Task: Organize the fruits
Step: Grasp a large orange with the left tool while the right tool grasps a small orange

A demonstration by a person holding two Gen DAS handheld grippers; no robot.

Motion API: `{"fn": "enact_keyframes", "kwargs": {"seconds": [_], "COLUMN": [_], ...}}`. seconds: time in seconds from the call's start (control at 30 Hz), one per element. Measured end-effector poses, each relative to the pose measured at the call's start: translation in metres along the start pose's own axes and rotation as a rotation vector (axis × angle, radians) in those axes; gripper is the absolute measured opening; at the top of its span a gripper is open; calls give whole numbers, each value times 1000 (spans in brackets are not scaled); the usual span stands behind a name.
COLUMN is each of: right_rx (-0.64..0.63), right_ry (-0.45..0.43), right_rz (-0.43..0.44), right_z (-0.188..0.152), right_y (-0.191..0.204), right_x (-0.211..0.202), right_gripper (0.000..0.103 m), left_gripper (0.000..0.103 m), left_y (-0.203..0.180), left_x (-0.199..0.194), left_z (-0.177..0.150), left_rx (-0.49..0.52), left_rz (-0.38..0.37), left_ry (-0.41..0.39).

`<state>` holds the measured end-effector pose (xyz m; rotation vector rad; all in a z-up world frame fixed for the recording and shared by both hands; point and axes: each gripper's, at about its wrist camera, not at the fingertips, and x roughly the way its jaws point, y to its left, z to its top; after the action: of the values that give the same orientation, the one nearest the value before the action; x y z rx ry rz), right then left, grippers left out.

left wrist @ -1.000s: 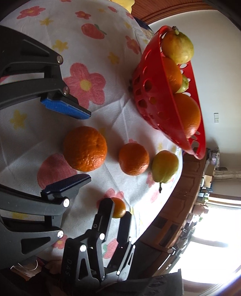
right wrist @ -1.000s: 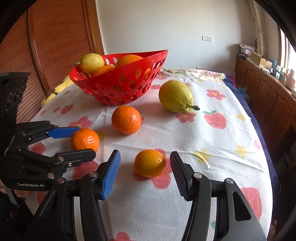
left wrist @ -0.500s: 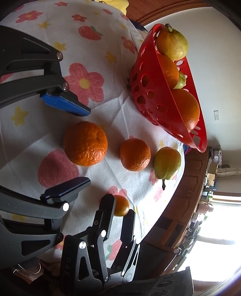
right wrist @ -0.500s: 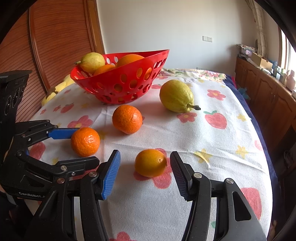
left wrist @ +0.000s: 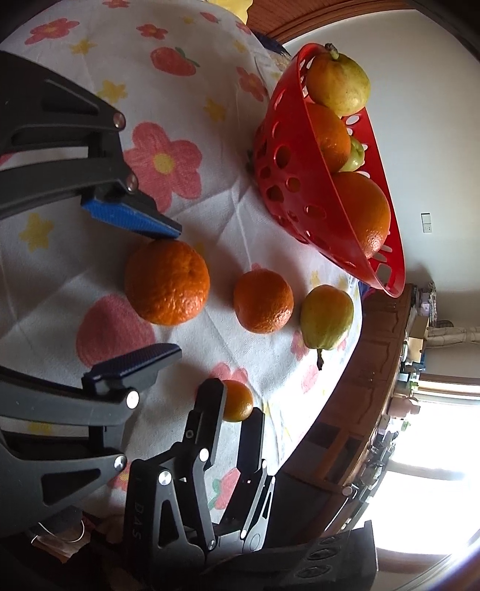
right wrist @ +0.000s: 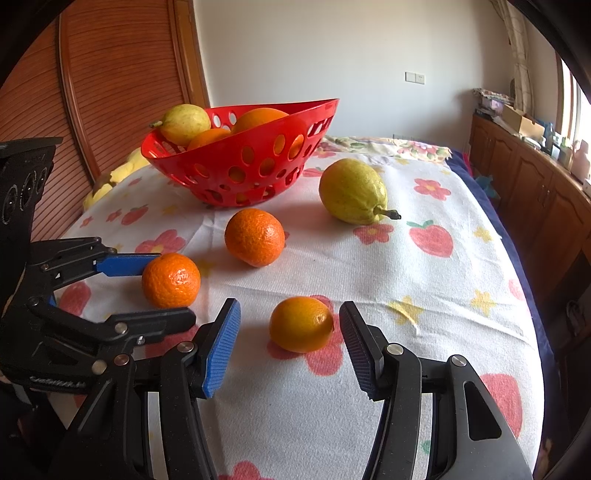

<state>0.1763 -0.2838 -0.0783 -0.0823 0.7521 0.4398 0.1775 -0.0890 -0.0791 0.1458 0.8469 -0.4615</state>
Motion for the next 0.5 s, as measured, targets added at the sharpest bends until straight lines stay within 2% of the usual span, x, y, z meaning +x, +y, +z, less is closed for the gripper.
{"fn": "enact_keyframes", "kwargs": {"seconds": [0.13,0.5], "right_rx": [0,-3], "right_ry": [0,0], "right_rz": [0,0], "right_z": [0,-1], "right_y": [0,0], "right_x": [0,0], "right_gripper": [57,57], "left_gripper": [50,50], "left_y": [4,6], "left_x": [-1,0], "left_z": [1,3], "left_rx": [-21,-27], "left_rz": [-3,-3], "left_ry": [-9,-9]}}
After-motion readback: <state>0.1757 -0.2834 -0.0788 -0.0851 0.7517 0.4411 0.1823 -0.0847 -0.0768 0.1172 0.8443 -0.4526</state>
